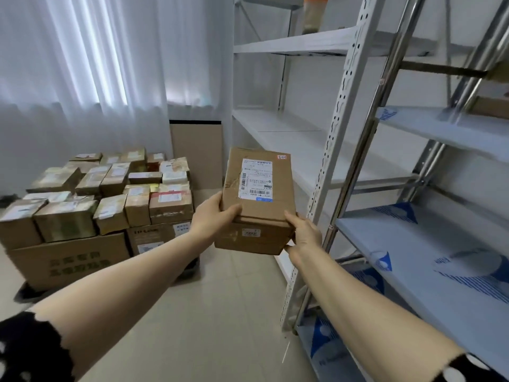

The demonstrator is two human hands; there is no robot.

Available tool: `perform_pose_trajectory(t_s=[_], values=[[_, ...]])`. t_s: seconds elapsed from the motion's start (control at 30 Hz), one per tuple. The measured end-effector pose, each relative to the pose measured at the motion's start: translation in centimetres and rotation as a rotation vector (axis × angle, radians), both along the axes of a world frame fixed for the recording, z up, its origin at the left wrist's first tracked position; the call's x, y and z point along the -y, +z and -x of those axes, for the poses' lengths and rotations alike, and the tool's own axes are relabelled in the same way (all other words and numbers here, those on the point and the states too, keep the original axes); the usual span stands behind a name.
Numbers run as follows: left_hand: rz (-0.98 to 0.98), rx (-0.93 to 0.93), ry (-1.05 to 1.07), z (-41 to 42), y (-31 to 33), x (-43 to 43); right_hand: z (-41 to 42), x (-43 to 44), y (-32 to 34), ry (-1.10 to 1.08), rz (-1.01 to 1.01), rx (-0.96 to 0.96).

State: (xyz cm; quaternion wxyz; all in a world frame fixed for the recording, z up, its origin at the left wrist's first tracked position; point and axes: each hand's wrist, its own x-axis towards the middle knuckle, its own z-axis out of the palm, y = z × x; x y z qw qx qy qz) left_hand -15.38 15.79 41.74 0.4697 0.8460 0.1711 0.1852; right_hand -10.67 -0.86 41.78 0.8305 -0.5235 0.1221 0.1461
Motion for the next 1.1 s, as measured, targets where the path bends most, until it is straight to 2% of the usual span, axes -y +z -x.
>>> perform_pose_trajectory(t_s=[0.33, 0.6, 0.8, 1.1], values=[[0.054, -0.063, 0.135, -15.5, -3.9, -11.2, -17.1, -11.9, -3.9, 0.126, 0.045, -0.061], [0.041, -0.131, 0.135, -31.2, -6.4, -24.4, -33.1, -25.2, -5.9, 0.106, 0.113, -0.078], [0.100, -0.166, 0.111, -41.8, -6.4, -32.2, -43.7, -33.4, -6.5, 0.090, 0.154, -0.114], [0.143, -0.159, 0.195, -58.1, -9.6, -43.1, -60.9, -44.5, -9.2, 0.186, 0.219, -0.101]])
